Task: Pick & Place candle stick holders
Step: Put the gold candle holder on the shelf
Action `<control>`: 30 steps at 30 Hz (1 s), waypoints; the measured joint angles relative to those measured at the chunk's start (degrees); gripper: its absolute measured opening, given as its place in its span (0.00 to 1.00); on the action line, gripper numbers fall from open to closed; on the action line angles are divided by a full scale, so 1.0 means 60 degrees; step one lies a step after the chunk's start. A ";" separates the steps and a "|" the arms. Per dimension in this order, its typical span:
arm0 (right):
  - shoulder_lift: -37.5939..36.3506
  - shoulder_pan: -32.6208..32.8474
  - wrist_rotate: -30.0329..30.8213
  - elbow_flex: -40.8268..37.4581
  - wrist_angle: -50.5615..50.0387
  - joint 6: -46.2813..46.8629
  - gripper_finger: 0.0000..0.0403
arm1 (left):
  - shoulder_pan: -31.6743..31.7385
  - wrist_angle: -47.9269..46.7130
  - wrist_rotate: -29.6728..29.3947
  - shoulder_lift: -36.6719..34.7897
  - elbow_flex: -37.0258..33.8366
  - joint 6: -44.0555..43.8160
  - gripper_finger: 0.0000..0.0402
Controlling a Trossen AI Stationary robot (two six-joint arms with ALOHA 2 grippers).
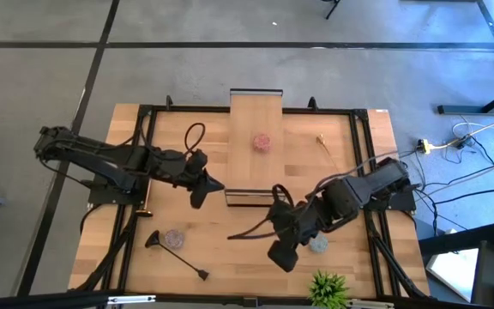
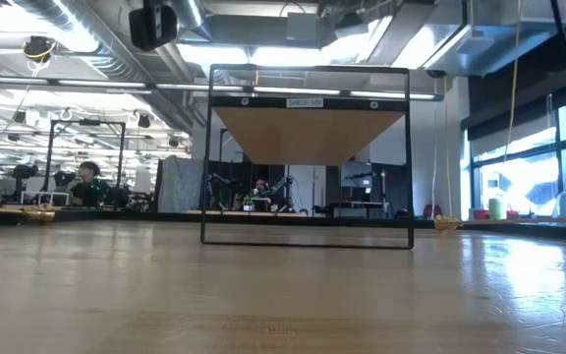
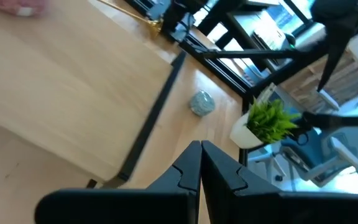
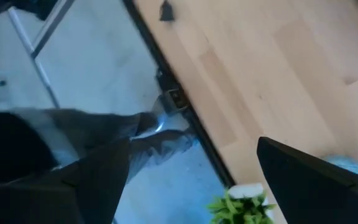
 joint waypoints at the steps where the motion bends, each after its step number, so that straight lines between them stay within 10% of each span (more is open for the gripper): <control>1: 0.0000 0.0010 0.0167 0.0000 -0.0086 0.0001 0.86 | 0.0073 -0.0017 0.0007 0.0009 0.0000 -0.0078 0.01; 10: -0.0829 0.0070 0.0843 -0.1150 -0.0368 -0.0064 0.79 | 0.0806 -0.0011 0.0177 0.0009 -0.0004 -0.0787 0.01; 21: -0.5299 0.0739 0.1365 -0.9598 0.6981 0.1621 0.73 | 0.1899 0.0015 0.0295 0.0010 -0.0004 -0.1285 0.01; 30: -0.7861 -0.0192 0.1875 -1.0998 0.2901 0.2191 0.73 | 0.3102 0.0341 0.0463 0.0372 -0.0007 -0.2150 0.01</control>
